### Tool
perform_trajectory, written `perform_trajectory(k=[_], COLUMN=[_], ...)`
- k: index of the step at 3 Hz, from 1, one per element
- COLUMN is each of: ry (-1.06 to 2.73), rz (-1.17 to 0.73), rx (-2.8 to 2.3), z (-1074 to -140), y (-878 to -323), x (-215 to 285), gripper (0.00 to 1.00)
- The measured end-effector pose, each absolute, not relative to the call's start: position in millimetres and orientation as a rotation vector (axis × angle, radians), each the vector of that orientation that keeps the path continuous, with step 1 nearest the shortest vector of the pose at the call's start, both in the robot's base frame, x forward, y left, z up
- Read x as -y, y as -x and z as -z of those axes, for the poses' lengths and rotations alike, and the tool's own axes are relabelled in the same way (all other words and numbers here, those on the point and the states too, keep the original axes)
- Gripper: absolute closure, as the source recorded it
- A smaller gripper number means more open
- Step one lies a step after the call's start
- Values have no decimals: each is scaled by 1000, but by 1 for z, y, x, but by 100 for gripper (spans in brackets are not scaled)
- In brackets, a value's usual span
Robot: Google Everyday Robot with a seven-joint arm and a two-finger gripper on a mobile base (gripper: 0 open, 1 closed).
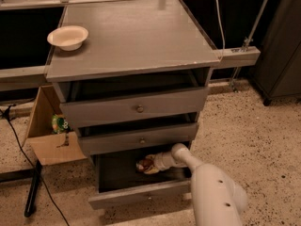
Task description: Place coke can into bottom drawer
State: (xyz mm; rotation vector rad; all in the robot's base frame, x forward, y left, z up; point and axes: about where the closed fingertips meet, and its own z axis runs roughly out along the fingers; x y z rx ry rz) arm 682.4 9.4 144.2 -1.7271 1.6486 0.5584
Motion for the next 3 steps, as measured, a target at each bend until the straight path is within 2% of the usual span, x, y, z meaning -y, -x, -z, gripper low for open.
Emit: perform_trajectory(k=[1,3], ry=[1727,1727], rz=[-558,-559], rx=[-1649,-1649], z=[-144,-144], y=[-682,-682], x=[-9,-9], gripper=[3,0])
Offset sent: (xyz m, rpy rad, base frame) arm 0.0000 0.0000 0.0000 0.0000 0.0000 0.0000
